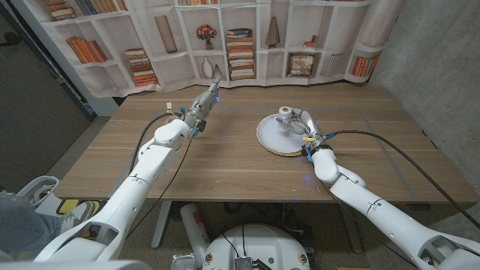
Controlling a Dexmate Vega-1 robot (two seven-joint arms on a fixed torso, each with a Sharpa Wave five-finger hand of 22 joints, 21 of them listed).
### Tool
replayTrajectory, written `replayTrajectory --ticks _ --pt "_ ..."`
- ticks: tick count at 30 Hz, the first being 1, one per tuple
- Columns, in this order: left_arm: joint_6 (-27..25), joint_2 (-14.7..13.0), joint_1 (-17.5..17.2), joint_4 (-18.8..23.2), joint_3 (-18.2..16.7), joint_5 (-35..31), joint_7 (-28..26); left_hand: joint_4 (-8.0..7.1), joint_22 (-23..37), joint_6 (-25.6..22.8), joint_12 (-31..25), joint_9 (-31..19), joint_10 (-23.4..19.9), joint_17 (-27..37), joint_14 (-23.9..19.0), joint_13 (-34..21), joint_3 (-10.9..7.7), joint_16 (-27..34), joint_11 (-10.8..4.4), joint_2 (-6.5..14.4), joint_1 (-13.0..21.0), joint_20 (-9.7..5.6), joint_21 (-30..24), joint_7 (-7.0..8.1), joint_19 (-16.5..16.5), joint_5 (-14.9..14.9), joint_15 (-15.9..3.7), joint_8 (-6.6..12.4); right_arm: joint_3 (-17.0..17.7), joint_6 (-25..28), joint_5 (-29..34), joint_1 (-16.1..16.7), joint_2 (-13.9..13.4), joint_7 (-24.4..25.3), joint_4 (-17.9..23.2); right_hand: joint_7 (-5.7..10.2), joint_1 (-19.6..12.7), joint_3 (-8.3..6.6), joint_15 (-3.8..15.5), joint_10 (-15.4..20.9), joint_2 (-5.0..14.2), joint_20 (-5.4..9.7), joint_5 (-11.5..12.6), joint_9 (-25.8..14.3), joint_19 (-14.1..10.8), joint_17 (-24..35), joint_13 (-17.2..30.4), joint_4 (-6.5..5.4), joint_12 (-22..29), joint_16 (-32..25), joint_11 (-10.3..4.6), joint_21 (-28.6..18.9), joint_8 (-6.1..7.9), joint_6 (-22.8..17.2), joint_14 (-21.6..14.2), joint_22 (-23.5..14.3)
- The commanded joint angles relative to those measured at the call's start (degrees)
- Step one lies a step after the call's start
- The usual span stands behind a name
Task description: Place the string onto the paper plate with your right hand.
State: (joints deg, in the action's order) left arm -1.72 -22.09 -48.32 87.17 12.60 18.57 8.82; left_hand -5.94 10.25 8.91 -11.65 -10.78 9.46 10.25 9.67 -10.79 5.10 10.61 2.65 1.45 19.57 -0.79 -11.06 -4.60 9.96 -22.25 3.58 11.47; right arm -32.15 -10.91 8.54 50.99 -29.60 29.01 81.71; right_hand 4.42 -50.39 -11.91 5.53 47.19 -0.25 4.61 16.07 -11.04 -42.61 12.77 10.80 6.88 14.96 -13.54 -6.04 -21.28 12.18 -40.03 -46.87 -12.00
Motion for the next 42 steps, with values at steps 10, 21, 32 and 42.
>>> replayTrajectory --ticks 10,21,32,42 --pt "0.43 0.0 0.26 -0.73 -0.21 0.11 0.49 0.02 0.27 -0.04 -0.13 -0.17 0.54 0.26 2.6 -0.13 0.47 0.16 0.24 0.31 0.25 0.18 -0.43 0.05 4.64 -0.23 0.22 -0.01 -1.55 -0.03 -0.56 -1.5 1.38 1.87 -4.12 1.63 -0.52 0.2 7.08 0.63 3.33 6.43 -0.09 -0.21 0.28 -0.1 0.11 -0.32 -0.27 0.35 -0.43 0.11 -0.18 -2.12 0.38 -0.02" --pt "0.11 -0.27 0.4 -1.06 -0.22 0.11 0.9 0.02 0.27 -0.05 -0.13 -0.17 0.56 0.26 2.59 -0.13 0.62 0.17 0.31 0.37 0.3 0.27 -0.41 0.1 4.75 -0.23 0.22 -0.01 -2.08 -0.05 -0.77 -1.74 1.88 2.38 -5.13 1.73 -0.45 0.32 7.01 0.51 3.37 6.39 -0.17 -0.21 0.48 -0.14 0.12 -0.36 -0.52 0.55 -0.47 0.2 -0.28 -2.08 0.6 -0.01" --pt "0.06 -0.37 0.67 -1.36 -0.12 -0.09 1.22 0.03 0.27 -0.12 -0.14 -0.17 0.55 0.26 2.63 -0.13 0.75 0.16 0.22 0.43 0.35 0.29 -0.41 0.12 4.81 -0.23 0.18 0.01 -2.37 0.46 -0.77 -1.58 1.96 2.89 -5.2 1.82 -0.34 0.46 6.91 0.24 3.36 6.37 -0.24 -0.22 0.85 -0.15 0.13 -0.4 -0.79 0.83 -0.56 0.36 -0.41 -1.89 1.1 0.0" --pt "-0.03 -0.35 0.6 -1.47 -0.29 0.12 1.41 0.04 0.27 -0.12 -0.15 -0.17 0.53 0.26 2.65 -0.13 0.89 0.16 0.17 0.49 0.41 0.31 -0.42 0.13 4.83 -0.23 0.14 0.01 -2.3 1.3 -1.0 -1.16 1.77 3.08 -4.59 1.86 0.01 0.94 6.38 -1.02 3.14 5.98 -0.31 -0.25 3.0 -0.16 0.17 -0.49 -1.63 2.12 -0.18 1.31 -0.84 -0.76 4.4 0.1"
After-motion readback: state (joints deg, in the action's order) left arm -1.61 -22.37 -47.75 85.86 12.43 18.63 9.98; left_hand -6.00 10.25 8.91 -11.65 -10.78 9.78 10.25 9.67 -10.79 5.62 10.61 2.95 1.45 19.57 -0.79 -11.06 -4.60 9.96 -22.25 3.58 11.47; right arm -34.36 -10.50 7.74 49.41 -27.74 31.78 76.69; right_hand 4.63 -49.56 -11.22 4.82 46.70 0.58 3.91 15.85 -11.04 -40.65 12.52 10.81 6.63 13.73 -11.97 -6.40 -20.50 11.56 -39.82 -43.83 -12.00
